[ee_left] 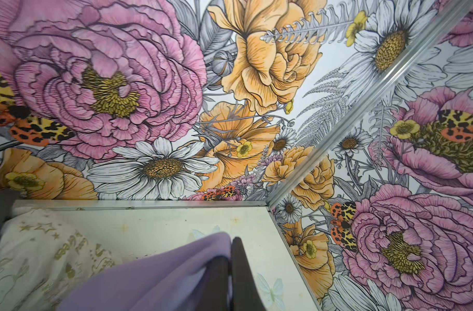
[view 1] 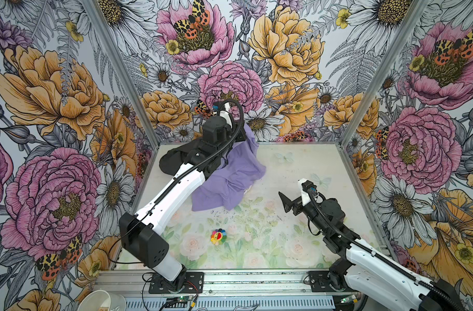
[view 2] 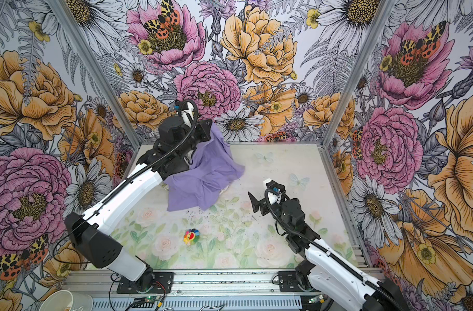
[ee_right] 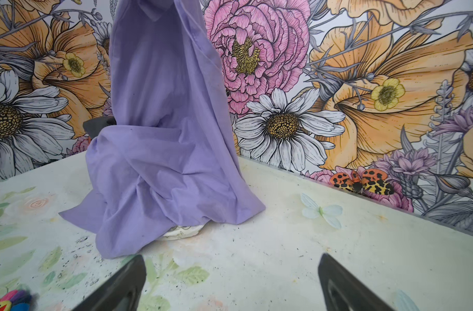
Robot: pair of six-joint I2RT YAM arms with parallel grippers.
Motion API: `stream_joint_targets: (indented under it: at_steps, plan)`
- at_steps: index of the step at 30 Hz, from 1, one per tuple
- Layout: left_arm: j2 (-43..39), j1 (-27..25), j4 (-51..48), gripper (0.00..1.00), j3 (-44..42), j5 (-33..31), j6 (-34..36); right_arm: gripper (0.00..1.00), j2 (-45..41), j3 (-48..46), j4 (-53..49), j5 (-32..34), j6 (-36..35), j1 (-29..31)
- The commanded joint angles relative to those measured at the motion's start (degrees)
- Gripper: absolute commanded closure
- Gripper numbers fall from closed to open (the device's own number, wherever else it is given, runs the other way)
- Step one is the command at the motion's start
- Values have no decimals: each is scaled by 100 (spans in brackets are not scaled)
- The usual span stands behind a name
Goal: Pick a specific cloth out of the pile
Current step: 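Lift and drag the lavender shirt with the left gripper toward the open table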
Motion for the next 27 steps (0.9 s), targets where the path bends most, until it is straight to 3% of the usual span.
stream_joint_targets:
  at_steps: [1,6,7,8,10,12,16,20,27]
  plan:
    - [857,-369,-226,100,1156,314,205,1,-234,-111,87,599,33,19]
    - [2969,-930,-893,100,3643,743,115,0,-597,-285,87,1405,55,3]
    - [3350,-1002,-1074,96,4184,862,74,0,-674,-314,87,1520,69,-10]
    - [3817,-1070,-1316,86,4818,1014,36,1,-741,-353,90,1645,85,-20]
    - [4509,-1143,-1747,55,5945,1271,12,0,-888,-413,96,1812,112,-32]
    - [4735,-1137,-2037,40,6380,1307,28,0,-987,-464,109,1902,125,-55]
    - [3839,-1061,-2063,15,5035,809,397,1,-1041,-489,113,1929,173,-90]
    - [2665,-1013,-2050,2,3461,201,883,1,-946,-456,119,1833,194,-94]
    - [527,-895,-1175,1,331,-285,973,0,-878,-436,141,1684,241,-118]
